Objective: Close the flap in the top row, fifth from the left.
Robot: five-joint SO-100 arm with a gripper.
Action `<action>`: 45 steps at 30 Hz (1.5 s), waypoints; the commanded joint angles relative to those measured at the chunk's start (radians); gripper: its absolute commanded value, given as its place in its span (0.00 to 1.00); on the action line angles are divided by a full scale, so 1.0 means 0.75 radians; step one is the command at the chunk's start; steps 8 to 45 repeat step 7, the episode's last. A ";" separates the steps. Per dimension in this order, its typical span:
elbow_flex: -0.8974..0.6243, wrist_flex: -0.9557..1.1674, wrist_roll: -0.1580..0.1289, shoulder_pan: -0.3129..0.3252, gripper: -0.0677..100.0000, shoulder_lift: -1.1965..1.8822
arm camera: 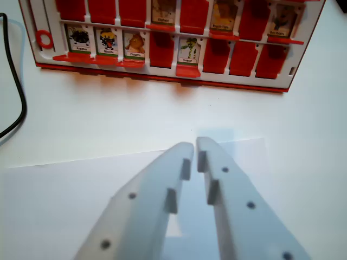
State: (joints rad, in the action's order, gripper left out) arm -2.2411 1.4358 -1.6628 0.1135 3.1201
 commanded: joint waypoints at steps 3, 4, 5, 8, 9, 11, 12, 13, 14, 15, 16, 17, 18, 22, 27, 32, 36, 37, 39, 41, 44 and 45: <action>0.117 -0.006 -0.002 -0.033 0.00 0.025; 0.112 -0.006 -0.004 -0.033 0.00 0.035; 0.110 -0.002 -0.008 -0.033 0.00 0.043; 0.108 -0.006 -0.004 -0.045 0.00 0.051; 0.108 -0.006 -0.004 -0.045 0.00 0.051; 0.108 -0.006 -0.004 -0.045 0.00 0.051; 0.108 -0.006 -0.004 -0.045 0.00 0.051; 0.108 -0.006 -0.004 -0.045 0.00 0.051; 0.108 -0.006 -0.004 -0.045 0.00 0.051; 0.108 -0.006 -0.004 -0.045 0.00 0.051; 0.108 -0.006 -0.004 -0.045 0.00 0.051; 0.108 -0.006 -0.004 -0.045 0.00 0.051; 0.108 -0.006 -0.004 -0.045 0.00 0.051; 0.108 -0.006 -0.004 -0.045 0.00 0.051; 0.108 -0.006 -0.004 -0.045 0.00 0.051; 0.108 -0.006 -0.004 -0.045 0.00 0.051; 0.108 -0.006 -0.004 -0.045 0.00 0.051; 0.108 -0.006 -0.004 -0.045 0.00 0.051; 0.108 -0.006 -0.004 -0.045 0.00 0.051; 0.108 -0.006 -0.004 -0.045 0.00 0.051; 0.108 -0.006 -0.004 -0.045 0.00 0.051; 0.108 -0.006 -0.004 -0.045 0.00 0.051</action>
